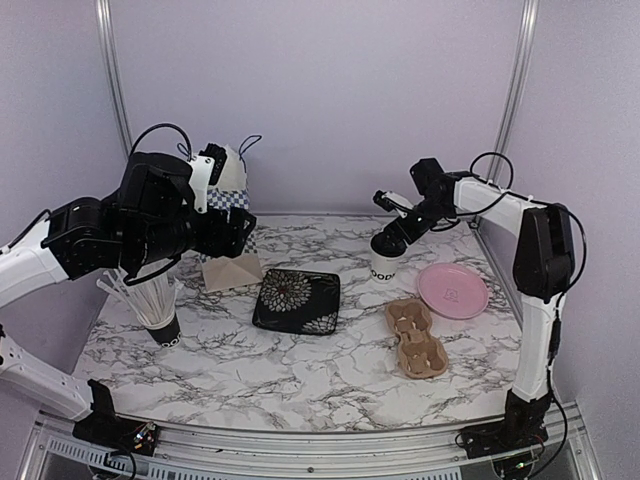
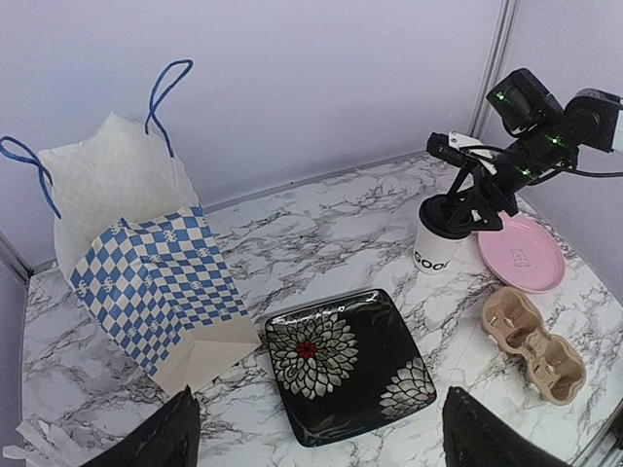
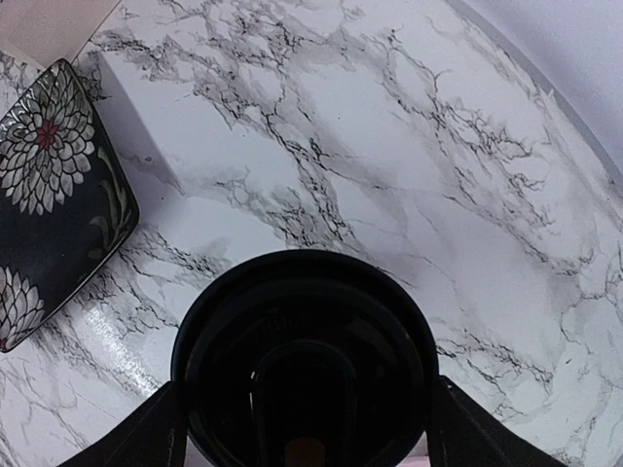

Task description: Pack the takeout coffee

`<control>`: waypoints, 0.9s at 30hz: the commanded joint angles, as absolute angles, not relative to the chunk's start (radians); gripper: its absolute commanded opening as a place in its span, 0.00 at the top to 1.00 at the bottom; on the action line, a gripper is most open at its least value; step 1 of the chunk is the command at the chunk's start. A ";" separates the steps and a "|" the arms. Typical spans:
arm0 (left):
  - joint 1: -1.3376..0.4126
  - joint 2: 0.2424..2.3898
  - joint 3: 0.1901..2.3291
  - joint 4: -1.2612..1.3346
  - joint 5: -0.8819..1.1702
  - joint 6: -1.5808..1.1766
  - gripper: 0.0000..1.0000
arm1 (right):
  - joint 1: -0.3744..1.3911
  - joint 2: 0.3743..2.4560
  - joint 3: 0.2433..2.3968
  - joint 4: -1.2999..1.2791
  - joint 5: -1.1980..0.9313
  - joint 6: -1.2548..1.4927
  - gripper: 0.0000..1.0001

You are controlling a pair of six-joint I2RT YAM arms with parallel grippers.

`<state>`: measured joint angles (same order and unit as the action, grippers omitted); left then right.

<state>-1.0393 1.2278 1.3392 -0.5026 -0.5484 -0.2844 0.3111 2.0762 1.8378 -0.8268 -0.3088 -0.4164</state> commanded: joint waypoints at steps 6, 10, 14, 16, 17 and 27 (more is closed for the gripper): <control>-1.004 1.231 1.427 -0.558 -0.610 -0.259 0.13 | 0.313 2.043 1.894 -0.848 -0.312 -0.389 0.12; -0.932 1.257 1.523 -0.613 -0.634 -0.282 0.15 | 0.312 1.996 1.891 -0.855 -0.320 -0.381 0.07; -0.815 1.259 1.618 -0.630 -0.605 -0.307 0.20 | 0.313 1.934 1.852 -0.845 -0.335 -0.383 0.05; -0.718 1.287 1.692 -0.660 -0.571 -0.321 0.23 | 0.313 1.900 1.821 -0.828 -0.357 -0.388 0.05; -0.677 1.306 1.730 -0.674 -0.550 -0.336 0.23 | 0.313 1.884 1.808 -0.822 -0.371 -0.394 0.05; -0.415 1.604 1.907 -0.758 -0.354 -0.423 0.21 | 0.313 1.806 1.704 -0.765 -0.427 -0.400 0.06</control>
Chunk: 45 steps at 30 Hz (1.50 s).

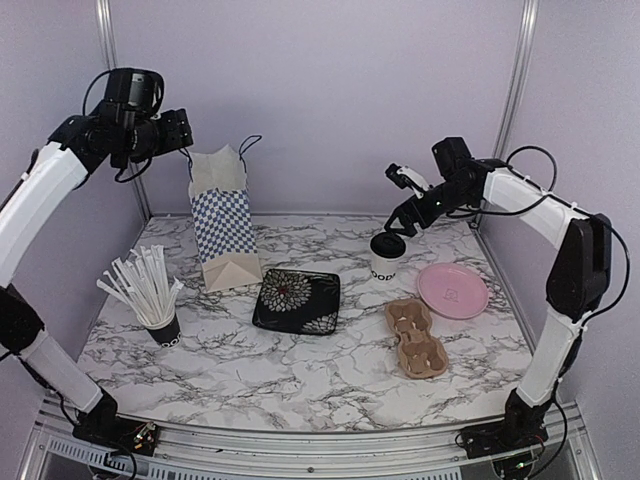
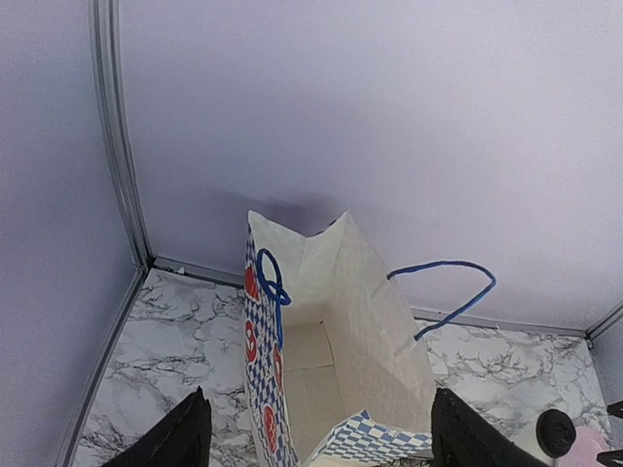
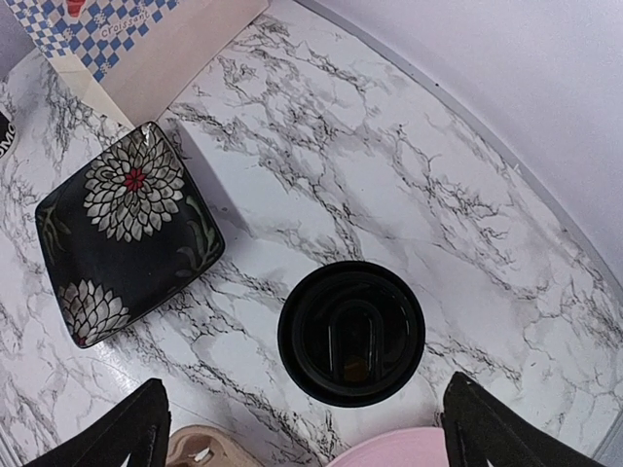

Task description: Pack the takeout coffee

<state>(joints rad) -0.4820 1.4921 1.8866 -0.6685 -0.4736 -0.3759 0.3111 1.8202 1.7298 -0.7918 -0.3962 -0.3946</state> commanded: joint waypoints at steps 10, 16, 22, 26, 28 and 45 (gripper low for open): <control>-0.329 1.805 1.982 -0.758 -0.348 -0.440 0.31 | 0.313 1.772 1.611 -0.722 -0.467 -0.415 0.06; -0.314 1.906 2.056 -0.762 -0.298 -0.440 0.59 | 0.313 1.775 1.599 -0.719 -0.491 -0.416 0.07; -0.312 1.962 2.108 -0.811 -0.335 -0.442 0.50 | 0.313 1.764 1.597 -0.719 -0.498 -0.416 0.07; -0.313 1.976 2.108 -0.816 -0.364 -0.431 0.60 | 0.313 1.759 1.590 -0.716 -0.502 -0.417 0.07; -0.313 1.987 2.117 -0.817 -0.369 -0.423 0.72 | 0.313 1.759 1.586 -0.716 -0.496 -0.417 0.07; -0.349 1.772 2.151 -0.676 -0.230 -0.331 1.00 | 0.311 1.682 1.621 -0.766 -0.456 -0.456 0.07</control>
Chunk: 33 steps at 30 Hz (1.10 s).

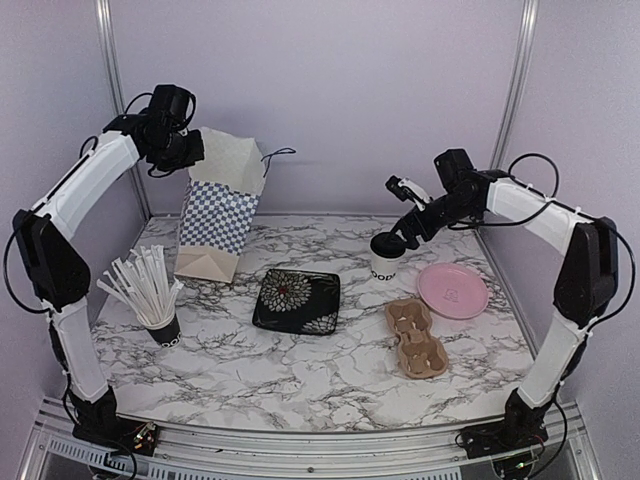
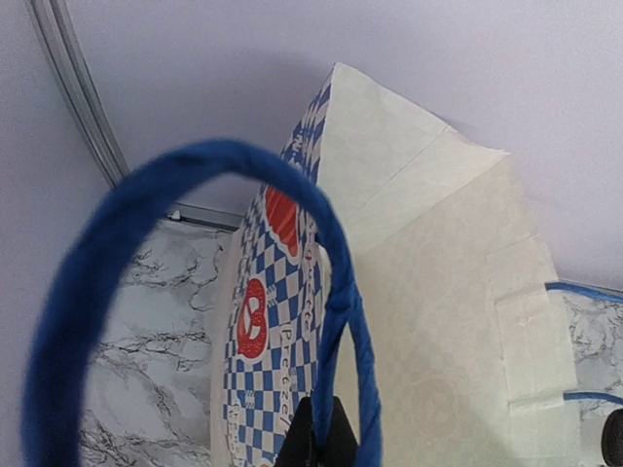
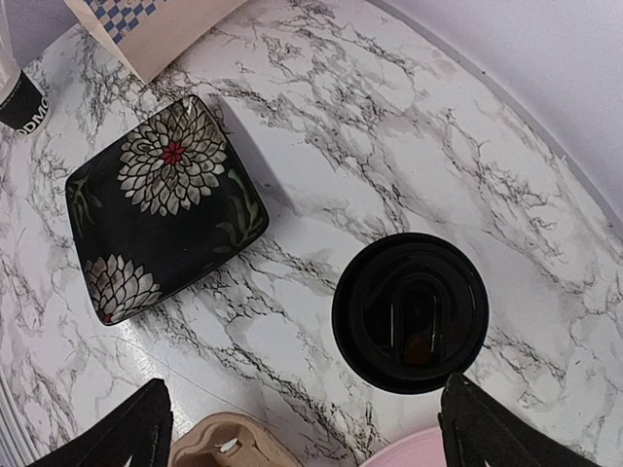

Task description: Pack the takeout coffee

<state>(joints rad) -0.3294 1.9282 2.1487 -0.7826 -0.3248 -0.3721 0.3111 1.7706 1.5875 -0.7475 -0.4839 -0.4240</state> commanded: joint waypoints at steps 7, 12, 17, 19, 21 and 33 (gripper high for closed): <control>-0.481 1.629 2.128 -0.600 -0.019 -0.256 1.00 | 0.291 1.604 1.530 -0.771 -0.444 -0.469 0.05; -0.573 1.560 2.089 -0.605 0.154 -0.237 1.00 | 0.247 1.584 1.500 -0.796 -0.443 -0.464 0.05; -0.641 1.494 2.028 -0.668 0.365 -0.223 1.00 | 0.188 1.551 1.472 -0.818 -0.472 -0.466 0.05; -0.681 1.472 2.003 -0.706 0.396 -0.206 1.00 | 0.174 1.539 1.450 -0.824 -0.467 -0.473 0.05; -0.717 1.444 1.959 -0.716 0.434 -0.194 1.00 | 0.167 1.526 1.418 -0.825 -0.453 -0.479 0.05; -0.860 1.385 1.740 -0.772 0.635 -0.129 1.00 | 0.167 1.488 1.214 -0.838 -0.379 -0.559 0.25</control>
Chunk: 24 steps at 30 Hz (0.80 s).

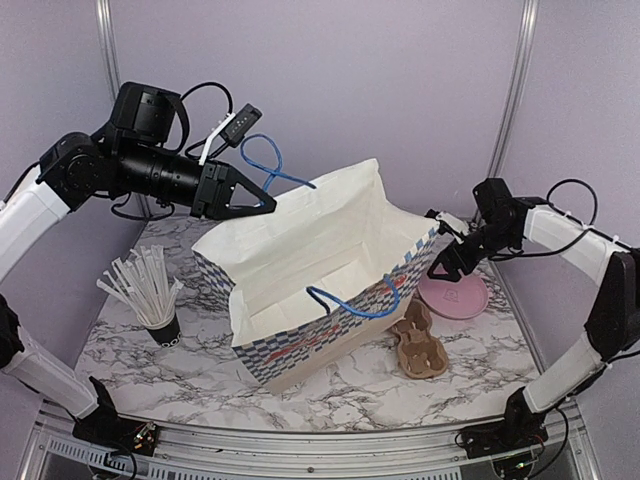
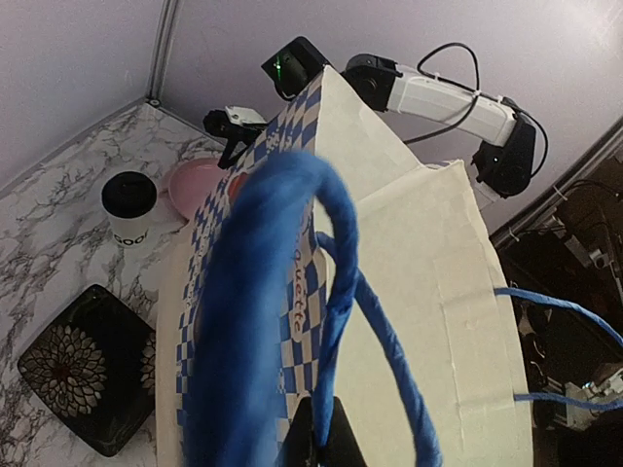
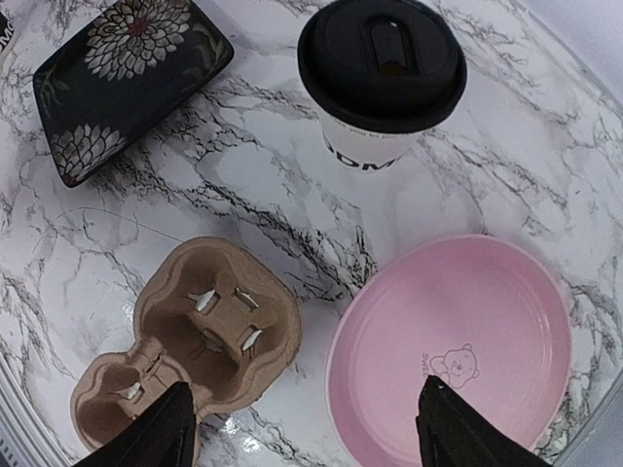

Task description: Pack the takeout coffee

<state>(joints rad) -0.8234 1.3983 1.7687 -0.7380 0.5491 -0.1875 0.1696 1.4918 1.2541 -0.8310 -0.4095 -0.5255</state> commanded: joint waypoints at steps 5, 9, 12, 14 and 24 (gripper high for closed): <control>-0.882 1.433 1.755 -0.875 0.650 -0.052 1.00 | 0.176 1.567 1.183 -0.855 -0.375 -0.590 0.44; -0.884 1.498 1.773 -0.979 0.697 0.024 1.00 | 0.189 1.620 1.157 -0.855 -0.379 -0.604 0.56; -0.892 1.532 1.770 -1.003 0.683 0.053 1.00 | 0.202 1.660 1.143 -0.851 -0.387 -0.605 0.56; -0.893 1.548 1.766 -1.005 0.661 0.070 1.00 | 0.215 1.687 1.145 -0.848 -0.387 -0.606 0.56; -0.893 1.620 1.786 -1.005 0.537 0.125 1.00 | 0.324 1.825 1.236 -0.837 -0.434 -0.607 0.62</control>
